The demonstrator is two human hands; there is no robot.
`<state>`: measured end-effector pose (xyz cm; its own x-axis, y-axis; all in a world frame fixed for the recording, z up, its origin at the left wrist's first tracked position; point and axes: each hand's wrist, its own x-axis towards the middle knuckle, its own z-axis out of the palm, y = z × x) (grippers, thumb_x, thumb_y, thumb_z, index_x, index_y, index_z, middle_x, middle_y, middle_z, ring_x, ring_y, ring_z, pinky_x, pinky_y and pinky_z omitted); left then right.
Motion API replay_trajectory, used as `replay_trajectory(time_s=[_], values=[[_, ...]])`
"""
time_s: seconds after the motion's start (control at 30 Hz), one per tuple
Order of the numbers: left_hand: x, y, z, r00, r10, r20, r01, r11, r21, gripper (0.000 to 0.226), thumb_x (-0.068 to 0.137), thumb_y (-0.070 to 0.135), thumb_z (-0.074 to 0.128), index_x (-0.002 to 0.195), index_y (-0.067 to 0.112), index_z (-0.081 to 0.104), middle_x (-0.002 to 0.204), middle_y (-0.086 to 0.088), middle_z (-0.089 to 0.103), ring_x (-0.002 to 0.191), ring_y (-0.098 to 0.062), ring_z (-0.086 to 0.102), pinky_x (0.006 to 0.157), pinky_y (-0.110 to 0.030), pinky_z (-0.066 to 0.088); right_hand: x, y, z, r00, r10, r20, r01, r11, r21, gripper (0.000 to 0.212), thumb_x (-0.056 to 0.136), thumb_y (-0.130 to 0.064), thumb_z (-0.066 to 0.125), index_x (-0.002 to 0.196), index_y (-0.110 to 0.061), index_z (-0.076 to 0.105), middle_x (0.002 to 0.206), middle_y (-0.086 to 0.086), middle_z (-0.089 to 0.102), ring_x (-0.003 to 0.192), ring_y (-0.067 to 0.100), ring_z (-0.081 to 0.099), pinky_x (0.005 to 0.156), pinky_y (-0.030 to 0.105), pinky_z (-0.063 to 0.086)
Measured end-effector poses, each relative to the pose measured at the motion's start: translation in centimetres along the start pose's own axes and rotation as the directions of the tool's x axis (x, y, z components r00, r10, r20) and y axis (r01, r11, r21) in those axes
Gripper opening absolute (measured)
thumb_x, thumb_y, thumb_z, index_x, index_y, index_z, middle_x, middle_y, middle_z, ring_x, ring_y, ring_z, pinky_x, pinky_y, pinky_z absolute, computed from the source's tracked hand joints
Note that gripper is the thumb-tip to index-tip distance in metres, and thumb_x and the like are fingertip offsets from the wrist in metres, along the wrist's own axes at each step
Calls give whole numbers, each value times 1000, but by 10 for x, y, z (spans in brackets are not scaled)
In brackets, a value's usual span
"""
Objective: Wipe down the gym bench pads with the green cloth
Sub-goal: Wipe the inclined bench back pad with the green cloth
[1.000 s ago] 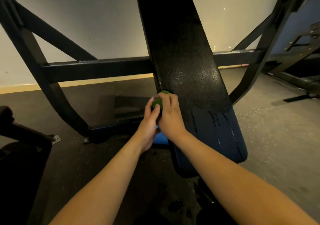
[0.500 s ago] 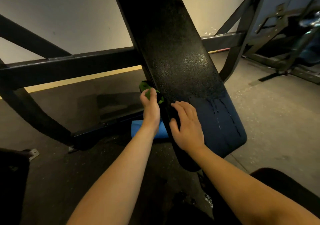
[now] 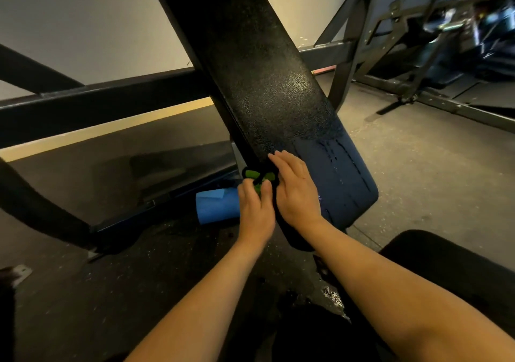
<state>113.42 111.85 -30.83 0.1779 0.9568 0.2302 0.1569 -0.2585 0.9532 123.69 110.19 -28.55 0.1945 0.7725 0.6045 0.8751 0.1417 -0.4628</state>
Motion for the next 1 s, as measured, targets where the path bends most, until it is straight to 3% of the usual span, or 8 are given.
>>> replay_trajectory(time_s=[0.1, 0.17, 0.3, 0.43, 0.57, 0.67, 0.83, 1.0], values=[[1, -5, -10, 995, 50, 86, -57, 996, 74, 22, 106, 35, 42, 117, 16, 45, 115, -3, 46, 92, -1, 47, 75, -11, 37, -7, 0, -2, 999, 42, -16, -43, 994, -97, 54, 90, -17, 34, 139, -19, 55, 145, -1, 50, 137, 14, 38, 108, 42, 29], [8, 2, -14, 998, 34, 51, -37, 998, 48, 29, 105, 37, 42, 124, 15, 45, 123, -5, 46, 99, -6, 50, 76, -10, 37, -12, -2, -3, 998, 65, -25, -68, 988, -142, 54, 91, -24, 30, 139, -25, 55, 145, -6, 50, 136, 9, 38, 99, 39, 25], [45, 23, -24, 985, -90, -147, 74, 991, -111, 49, 104, 52, 34, 141, 19, 33, 137, -10, 50, 117, -27, 56, 91, -39, 49, -15, -5, 0, 996, 70, -51, -77, 985, -156, 48, 97, -28, 31, 139, -25, 54, 145, -8, 50, 136, 10, 39, 98, 39, 30], [56, 26, -22, 991, -3, -133, 20, 992, 124, 55, 103, 57, 26, 137, 15, 36, 133, -10, 51, 116, -29, 55, 93, -48, 48, -14, -8, 3, 994, 79, -74, -91, 981, -170, 46, 97, -24, 34, 138, -24, 55, 145, -6, 51, 135, 9, 39, 97, 40, 31], [42, 18, -14, 993, -95, -64, 102, 988, 116, 54, 106, 50, 22, 143, 11, 32, 139, -19, 51, 122, -36, 54, 87, -35, 40, -12, -9, 5, 992, 89, -92, -104, 981, -162, 46, 96, -24, 35, 136, -23, 56, 143, -5, 53, 134, 10, 41, 95, 39, 32], [25, 9, -13, 996, -84, -1, 84, 992, 98, 48, 107, 45, 25, 143, 14, 33, 132, -20, 58, 119, -37, 57, 95, -45, 46, -13, -9, 6, 992, 83, -100, -101, 976, -195, 45, 96, -24, 36, 136, -22, 57, 142, -5, 53, 133, 11, 43, 93, 41, 35], [-13, -2, -9, 985, -82, 149, 55, 982, 179, 54, 108, 41, 28, 151, 8, 24, 126, -18, 60, 112, -35, 60, 87, -44, 49, -13, -8, 7, 990, 91, -108, -111, 975, -194, 46, 96, -27, 33, 135, -24, 57, 143, -6, 53, 134, 12, 45, 92, 43, 39], [-23, -8, -16, 967, -13, 256, -40, 979, 199, 23, 108, 36, 33, 126, 22, 35, 98, -3, 60, 90, -29, 63, 66, -35, 42, -17, -2, 3, 979, 156, -134, -163, 986, -45, 41, 96, -17, 42, 132, -27, 60, 144, -11, 53, 135, 5, 43, 93, 33, 34]])
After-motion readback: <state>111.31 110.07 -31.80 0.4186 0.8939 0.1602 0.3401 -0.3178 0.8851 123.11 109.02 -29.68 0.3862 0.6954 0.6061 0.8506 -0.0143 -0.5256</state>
